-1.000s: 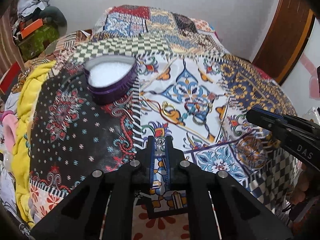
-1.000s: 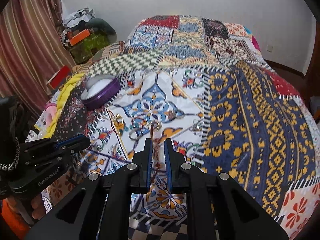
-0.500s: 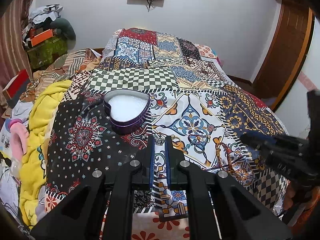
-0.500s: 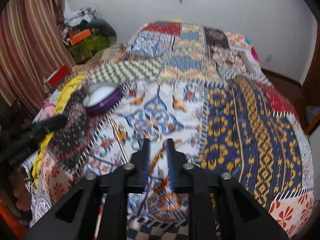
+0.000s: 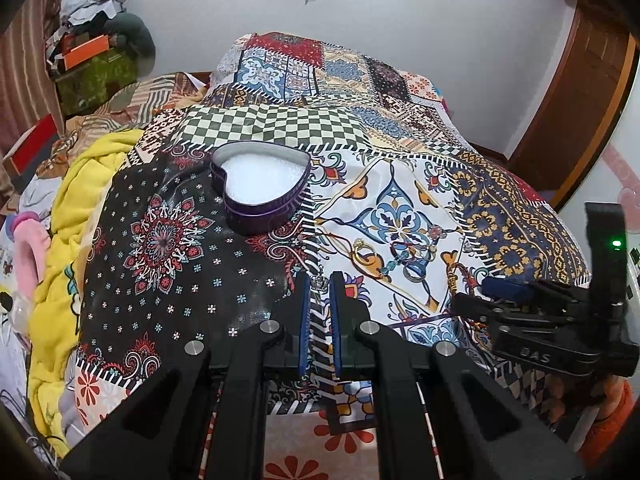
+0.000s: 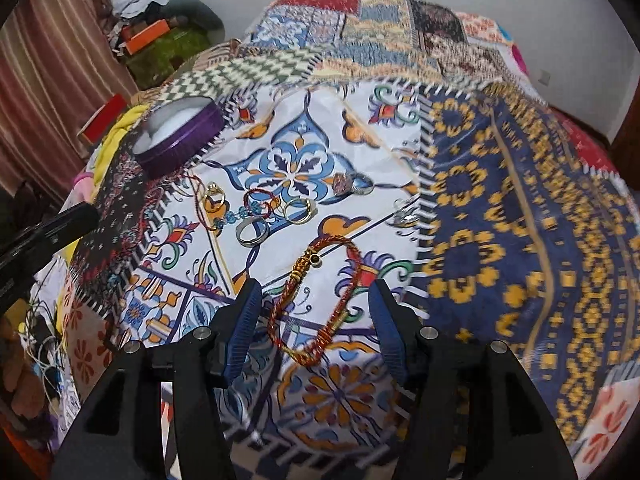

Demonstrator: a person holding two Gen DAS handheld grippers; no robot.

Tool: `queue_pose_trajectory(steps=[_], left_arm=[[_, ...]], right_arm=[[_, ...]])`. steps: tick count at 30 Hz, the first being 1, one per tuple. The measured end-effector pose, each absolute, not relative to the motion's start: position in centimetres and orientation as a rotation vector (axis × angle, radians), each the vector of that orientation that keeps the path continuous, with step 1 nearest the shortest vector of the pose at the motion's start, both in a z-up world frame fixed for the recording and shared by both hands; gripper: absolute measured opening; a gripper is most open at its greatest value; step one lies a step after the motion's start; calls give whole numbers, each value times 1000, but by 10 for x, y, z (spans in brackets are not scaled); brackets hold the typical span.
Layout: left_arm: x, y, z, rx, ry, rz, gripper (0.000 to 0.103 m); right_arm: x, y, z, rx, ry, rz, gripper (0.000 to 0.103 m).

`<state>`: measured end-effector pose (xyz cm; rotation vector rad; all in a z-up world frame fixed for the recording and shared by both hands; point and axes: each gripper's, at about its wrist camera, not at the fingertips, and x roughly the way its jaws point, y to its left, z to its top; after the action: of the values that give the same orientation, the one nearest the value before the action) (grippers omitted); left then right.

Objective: Organize jewelry
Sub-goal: 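Lift the braided bracelet with the right tool while the left tool grasps a small silver earring, then lower the bracelet into the purple heart tin with the right tool while the left tool drops the earring in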

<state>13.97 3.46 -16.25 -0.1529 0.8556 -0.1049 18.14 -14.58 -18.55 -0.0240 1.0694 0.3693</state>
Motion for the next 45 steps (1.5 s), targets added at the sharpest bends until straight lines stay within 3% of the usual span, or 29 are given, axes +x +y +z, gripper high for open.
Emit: queue_pose_trajectory(steps=[5, 7, 9, 17, 34, 45], left_arm=[[140, 41, -166, -178, 865, -94, 8], [140, 42, -167, -180, 866, -93, 8], [138, 41, -165, -180, 862, -93, 8], [131, 43, -152, -178, 824, -91, 8], [137, 67, -102, -172, 665, -43, 8], [166, 86, -89, -151, 608, 3, 8]], right_arm=[[180, -142, -189, -31, 1053, 350, 48], [180, -142, -190, -11, 1060, 376, 22], [180, -145, -190, 8, 1061, 379, 8], [172, -142, -174, 5, 1017, 380, 7], [192, -99, -79, -29, 738, 463, 7], [217, -62, -62, -41, 669, 545, 8]])
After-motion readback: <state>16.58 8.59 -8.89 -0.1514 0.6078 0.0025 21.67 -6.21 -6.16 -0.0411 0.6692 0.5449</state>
